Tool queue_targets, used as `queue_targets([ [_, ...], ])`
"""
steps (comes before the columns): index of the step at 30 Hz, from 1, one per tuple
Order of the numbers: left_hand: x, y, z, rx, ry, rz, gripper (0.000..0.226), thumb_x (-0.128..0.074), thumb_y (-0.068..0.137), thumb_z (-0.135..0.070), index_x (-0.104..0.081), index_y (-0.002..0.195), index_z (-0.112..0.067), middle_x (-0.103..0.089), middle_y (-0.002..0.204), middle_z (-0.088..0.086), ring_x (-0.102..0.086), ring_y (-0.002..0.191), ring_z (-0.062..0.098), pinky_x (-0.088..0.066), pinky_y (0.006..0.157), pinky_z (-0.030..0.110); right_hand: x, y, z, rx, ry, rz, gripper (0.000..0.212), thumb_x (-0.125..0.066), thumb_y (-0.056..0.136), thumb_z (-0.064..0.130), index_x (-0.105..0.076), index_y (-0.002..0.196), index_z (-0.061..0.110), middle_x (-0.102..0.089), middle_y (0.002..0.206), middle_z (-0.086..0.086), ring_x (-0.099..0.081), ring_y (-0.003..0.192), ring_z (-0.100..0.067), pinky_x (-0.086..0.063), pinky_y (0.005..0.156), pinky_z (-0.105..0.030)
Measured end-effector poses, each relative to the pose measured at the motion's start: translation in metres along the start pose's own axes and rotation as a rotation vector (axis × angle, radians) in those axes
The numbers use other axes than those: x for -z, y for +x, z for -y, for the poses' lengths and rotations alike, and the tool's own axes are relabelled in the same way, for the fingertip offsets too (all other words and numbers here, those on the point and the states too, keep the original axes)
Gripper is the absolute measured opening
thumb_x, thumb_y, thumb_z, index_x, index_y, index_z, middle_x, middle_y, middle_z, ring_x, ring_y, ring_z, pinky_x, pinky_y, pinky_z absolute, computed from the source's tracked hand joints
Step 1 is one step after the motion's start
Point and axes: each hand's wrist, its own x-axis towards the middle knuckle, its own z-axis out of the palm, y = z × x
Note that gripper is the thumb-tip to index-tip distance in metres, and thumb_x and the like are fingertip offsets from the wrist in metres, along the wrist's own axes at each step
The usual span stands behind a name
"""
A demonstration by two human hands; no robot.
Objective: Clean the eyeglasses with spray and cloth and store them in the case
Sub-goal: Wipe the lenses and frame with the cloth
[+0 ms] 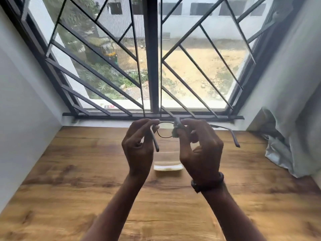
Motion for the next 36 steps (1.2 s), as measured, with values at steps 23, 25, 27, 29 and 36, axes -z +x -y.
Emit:
queue_targets([
  [23, 0.015, -0.002, -0.003, 0.027, -0.078, -0.063, 0.015, -0.066, 0.095, -0.008, -0.078, 0.101, -0.001, -0.072, 0.099, 0.003, -0.072, 0.090, 0.026, -0.061, 0.074, 0.048, -0.007, 0.000, 0.014, 0.196, -0.250, 0.369, 0.020, -0.056, 0.097, 0.026, -0.077, 0.098, 0.023, -0.056, 0.082, 0.004, -0.052, 0.074, -0.017, -0.042, 0.060, -0.031],
  [25, 0.016, -0.003, -0.001, 0.022, -0.070, -0.053, 0.012, -0.068, 0.093, 0.000, -0.078, 0.101, -0.001, -0.073, 0.098, 0.003, -0.071, 0.089, 0.022, -0.061, 0.071, 0.043, -0.002, 0.000, 0.012, 0.194, -0.297, 0.369, 0.016, -0.060, 0.096, 0.025, -0.076, 0.095, 0.022, -0.058, 0.083, 0.003, -0.053, 0.075, -0.019, -0.047, 0.063, -0.037],
  [27, 0.016, -0.003, -0.001, 0.031, -0.060, -0.054, 0.016, -0.069, 0.090, 0.009, -0.078, 0.099, 0.000, -0.073, 0.097, 0.004, -0.071, 0.088, 0.019, -0.060, 0.070, 0.041, 0.001, 0.001, 0.011, 0.181, -0.324, 0.346, 0.014, -0.062, 0.095, 0.025, -0.076, 0.095, 0.021, -0.059, 0.083, 0.002, -0.055, 0.076, -0.020, -0.048, 0.064, -0.039],
  [29, 0.015, -0.002, -0.003, 0.030, -0.061, -0.056, 0.016, -0.069, 0.090, 0.011, -0.078, 0.098, 0.001, -0.074, 0.096, 0.006, -0.071, 0.089, 0.016, -0.059, 0.072, 0.040, 0.001, 0.001, 0.013, 0.162, -0.348, 0.307, 0.012, -0.065, 0.093, 0.024, -0.076, 0.096, 0.021, -0.061, 0.084, 0.001, -0.057, 0.076, -0.021, -0.050, 0.065, -0.040],
  [36, 0.013, 0.000, -0.011, 0.001, -0.044, -0.054, 0.016, -0.067, 0.089, 0.012, -0.078, 0.097, 0.002, -0.073, 0.094, 0.004, -0.070, 0.089, 0.015, -0.059, 0.075, 0.037, -0.009, 0.004, 0.021, 0.142, -0.313, 0.182, 0.013, -0.065, 0.094, 0.022, -0.075, 0.101, 0.019, -0.062, 0.086, -0.001, -0.060, 0.078, -0.025, -0.051, 0.067, -0.042],
])
